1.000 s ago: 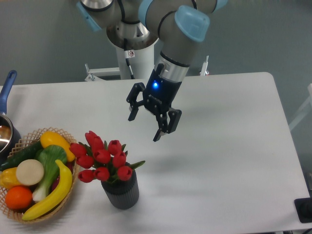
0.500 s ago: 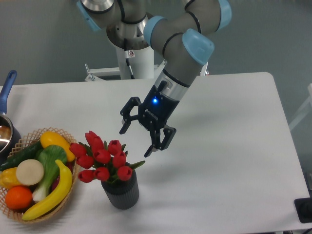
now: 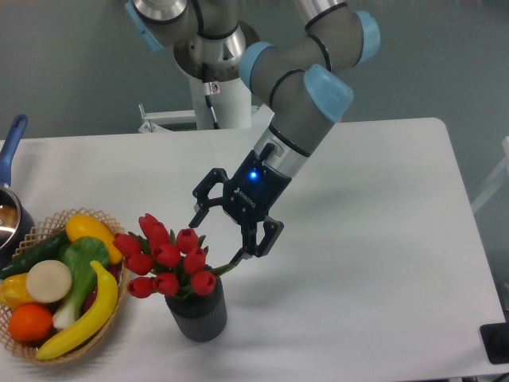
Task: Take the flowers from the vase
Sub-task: 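Lower the open gripper down onto the tulip stems above the vase, then close the gripper around the tulip stems just above the vase rim, then lift the gripped tulip bunch up and out of the black vase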
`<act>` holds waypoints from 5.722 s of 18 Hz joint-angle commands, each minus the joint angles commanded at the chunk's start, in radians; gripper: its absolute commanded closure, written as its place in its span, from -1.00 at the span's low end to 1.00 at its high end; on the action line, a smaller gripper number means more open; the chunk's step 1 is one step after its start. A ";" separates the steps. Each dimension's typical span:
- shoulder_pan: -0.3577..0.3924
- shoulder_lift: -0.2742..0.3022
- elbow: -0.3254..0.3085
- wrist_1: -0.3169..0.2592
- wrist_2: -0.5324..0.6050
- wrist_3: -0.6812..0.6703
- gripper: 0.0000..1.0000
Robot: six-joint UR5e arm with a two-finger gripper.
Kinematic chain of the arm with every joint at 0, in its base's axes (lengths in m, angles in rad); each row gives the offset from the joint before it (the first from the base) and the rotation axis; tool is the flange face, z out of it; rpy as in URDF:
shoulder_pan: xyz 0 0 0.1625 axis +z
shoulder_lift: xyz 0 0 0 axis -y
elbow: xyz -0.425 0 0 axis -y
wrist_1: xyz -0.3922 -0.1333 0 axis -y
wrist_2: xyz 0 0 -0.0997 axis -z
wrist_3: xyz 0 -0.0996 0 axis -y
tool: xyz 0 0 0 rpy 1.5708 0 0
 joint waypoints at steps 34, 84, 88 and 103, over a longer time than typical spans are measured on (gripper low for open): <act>-0.080 -0.101 0.055 0.002 -0.008 0.015 -1.00; -0.020 -0.042 0.083 0.005 -0.164 -0.116 0.09; -0.020 -0.035 0.126 0.005 -0.167 -0.199 0.09; -0.014 0.024 0.166 0.005 -0.251 -0.365 0.09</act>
